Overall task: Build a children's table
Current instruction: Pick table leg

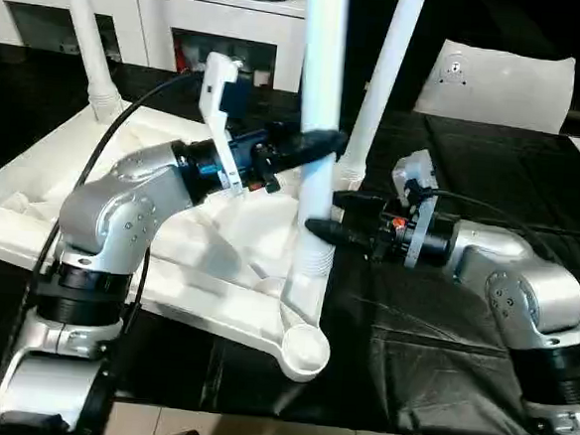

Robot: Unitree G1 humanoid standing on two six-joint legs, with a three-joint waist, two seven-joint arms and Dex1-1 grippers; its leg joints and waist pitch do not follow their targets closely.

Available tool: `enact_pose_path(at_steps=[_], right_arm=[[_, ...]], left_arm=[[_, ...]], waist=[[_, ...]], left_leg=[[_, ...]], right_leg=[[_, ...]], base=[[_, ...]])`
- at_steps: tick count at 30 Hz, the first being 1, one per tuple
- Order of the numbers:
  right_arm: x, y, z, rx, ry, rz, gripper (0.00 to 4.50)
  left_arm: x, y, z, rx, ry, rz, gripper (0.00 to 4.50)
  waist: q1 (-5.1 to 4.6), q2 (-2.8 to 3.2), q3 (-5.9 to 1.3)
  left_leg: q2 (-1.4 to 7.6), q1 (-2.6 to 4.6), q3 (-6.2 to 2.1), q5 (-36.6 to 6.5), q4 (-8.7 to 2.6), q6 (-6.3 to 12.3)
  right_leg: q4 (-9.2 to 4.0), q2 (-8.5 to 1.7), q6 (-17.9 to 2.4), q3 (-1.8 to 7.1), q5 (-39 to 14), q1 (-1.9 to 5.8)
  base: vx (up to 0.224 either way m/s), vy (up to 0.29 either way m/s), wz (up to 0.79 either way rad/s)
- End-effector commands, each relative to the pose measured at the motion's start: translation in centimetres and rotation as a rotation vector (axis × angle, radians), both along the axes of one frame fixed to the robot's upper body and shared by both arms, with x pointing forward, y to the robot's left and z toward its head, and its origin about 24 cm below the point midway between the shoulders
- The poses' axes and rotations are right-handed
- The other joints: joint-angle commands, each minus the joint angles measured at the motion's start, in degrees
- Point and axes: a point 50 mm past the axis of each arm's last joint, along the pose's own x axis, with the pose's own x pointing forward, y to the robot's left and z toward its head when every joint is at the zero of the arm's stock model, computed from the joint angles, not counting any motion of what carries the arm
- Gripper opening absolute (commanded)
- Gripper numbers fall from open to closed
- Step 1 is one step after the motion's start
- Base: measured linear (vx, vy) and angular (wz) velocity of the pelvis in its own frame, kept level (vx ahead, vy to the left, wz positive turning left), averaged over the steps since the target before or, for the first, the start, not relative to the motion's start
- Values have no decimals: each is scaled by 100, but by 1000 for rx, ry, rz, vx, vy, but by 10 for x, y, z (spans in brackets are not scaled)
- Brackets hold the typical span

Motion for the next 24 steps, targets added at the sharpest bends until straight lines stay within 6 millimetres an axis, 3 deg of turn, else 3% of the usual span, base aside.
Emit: enact_pose_path(at_steps=[1, 10, 11, 15, 24], right_arm=[[3, 1, 3, -15, -2, 26, 377], [4, 4, 1, -9, 16, 73, 377], [3, 5, 0, -2, 18, 93, 349], [2, 6, -1, -1, 21, 125, 338], [-1, 10, -8, -41, 27, 182, 243]], left_arm=[[2, -4, 6, 17, -22, -25, 176], [-4, -8, 9, 38, -39, -114, 176], [-6, -9, 9, 47, -40, -139, 176], [-7, -11, 10, 52, -43, -168, 176], [-6, -17, 13, 65, -56, -211, 176]], waist=[[30, -7, -411], [51, -26, -410], [48, -39, -409], [55, -43, -404], [92, -49, -408]], left_leg=[[367, 69, -102, -104, -397, 120], [373, 68, -97, -35, -393, 153], [374, 70, -95, -41, -392, 154], [375, 65, -99, -71, -394, 154], [375, 70, -95, -25, -389, 152]], right_leg=[[-351, -545, -1334, 254, -416, 332], [-330, -557, -1435, 252, -250, 339], [-332, -557, -1442, 252, -263, 338], [-334, -561, -1424, 251, -363, 342], [-326, -563, -1418, 251, -330, 339]], base=[[0, 0, 0], [0, 0, 0], [0, 0, 0], [0, 0, 0], [0, 0, 0]])
